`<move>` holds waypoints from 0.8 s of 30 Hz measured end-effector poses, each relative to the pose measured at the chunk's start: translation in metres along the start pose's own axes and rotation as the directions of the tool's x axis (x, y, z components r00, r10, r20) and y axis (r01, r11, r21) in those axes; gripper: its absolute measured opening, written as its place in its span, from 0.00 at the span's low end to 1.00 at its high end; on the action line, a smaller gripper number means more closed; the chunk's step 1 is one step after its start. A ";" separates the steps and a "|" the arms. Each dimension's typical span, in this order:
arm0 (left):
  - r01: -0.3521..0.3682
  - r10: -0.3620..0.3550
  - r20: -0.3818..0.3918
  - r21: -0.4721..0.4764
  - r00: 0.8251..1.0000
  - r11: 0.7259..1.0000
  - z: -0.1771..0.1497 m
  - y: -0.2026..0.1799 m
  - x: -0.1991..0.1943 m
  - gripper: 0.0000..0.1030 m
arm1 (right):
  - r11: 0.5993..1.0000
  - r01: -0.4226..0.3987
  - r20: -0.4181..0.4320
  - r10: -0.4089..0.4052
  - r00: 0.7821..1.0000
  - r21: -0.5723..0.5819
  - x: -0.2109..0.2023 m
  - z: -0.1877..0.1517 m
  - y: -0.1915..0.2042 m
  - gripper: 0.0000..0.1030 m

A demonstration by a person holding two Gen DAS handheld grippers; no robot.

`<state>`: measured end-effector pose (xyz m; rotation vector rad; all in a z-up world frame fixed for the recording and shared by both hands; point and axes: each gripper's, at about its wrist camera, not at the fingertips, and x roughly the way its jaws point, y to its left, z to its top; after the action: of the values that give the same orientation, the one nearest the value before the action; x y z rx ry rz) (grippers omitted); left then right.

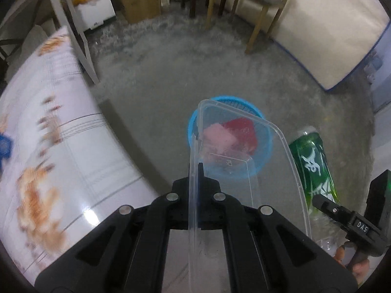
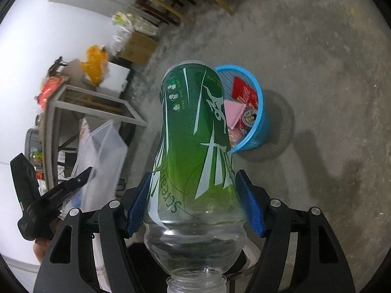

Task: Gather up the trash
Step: 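Carry the tray and bottle over the wastebasket and open both grippers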

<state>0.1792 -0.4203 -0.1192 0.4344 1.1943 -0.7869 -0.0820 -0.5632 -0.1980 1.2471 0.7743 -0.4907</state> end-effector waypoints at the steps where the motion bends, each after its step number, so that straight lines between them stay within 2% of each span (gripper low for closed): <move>1: -0.004 0.003 -0.009 -0.001 1.000 1.000 0.006 -0.003 0.007 0.00 | 1.000 0.011 0.000 -0.011 1.000 -0.017 0.010 0.013 0.003 0.65; 4: -0.033 0.033 -0.007 -0.014 0.999 0.999 0.034 -0.018 0.038 0.02 | 0.997 0.026 -0.004 -0.026 1.000 -0.070 0.043 0.049 0.012 0.66; 6: -0.057 0.057 -0.039 -0.019 0.998 0.998 0.046 -0.022 0.059 0.27 | 0.995 0.033 -0.003 -0.033 0.999 -0.095 0.065 0.065 0.009 0.68; 7: -0.075 0.073 -0.062 -0.040 0.995 0.996 0.050 -0.021 0.070 0.44 | 0.995 0.059 -0.004 -0.059 0.998 -0.085 0.078 0.073 0.004 0.68; 9: -0.086 0.081 -0.063 -0.084 0.995 0.993 0.055 -0.018 0.076 0.43 | 0.997 0.075 -0.025 -0.076 0.997 -0.030 0.100 0.082 -0.012 0.68; 11: -0.063 0.056 -0.068 -0.109 0.996 0.992 0.052 -0.014 0.071 0.43 | 0.997 0.068 -0.047 -0.067 0.997 0.025 0.110 0.077 -0.025 0.68; 12: -0.037 0.031 -0.057 -0.105 0.998 0.994 0.048 -0.013 0.063 0.43 | 0.998 0.055 -0.047 -0.054 0.997 0.033 0.111 0.071 -0.029 0.68; 15: -0.032 0.032 0.001 -0.034 0.999 0.999 0.039 -0.014 0.036 0.43 | 0.998 0.069 -0.048 -0.069 0.996 -0.005 0.110 0.053 -0.030 0.68; 18: -0.023 0.022 0.045 0.005 0.999 1.000 0.029 -0.009 0.010 0.43 | 0.998 0.057 -0.039 -0.057 0.998 -0.004 0.100 0.041 -0.037 0.68; 24: 0.025 -0.025 0.108 0.006 0.994 1.000 0.005 0.018 -0.044 0.46 | 1.000 0.006 -0.005 -0.006 1.000 -0.001 0.059 0.015 -0.040 0.68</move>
<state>0.1890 -0.3982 -0.0776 0.3768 1.0990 -0.8251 -0.0676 -0.5836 -0.2666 1.2461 0.7828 -0.4923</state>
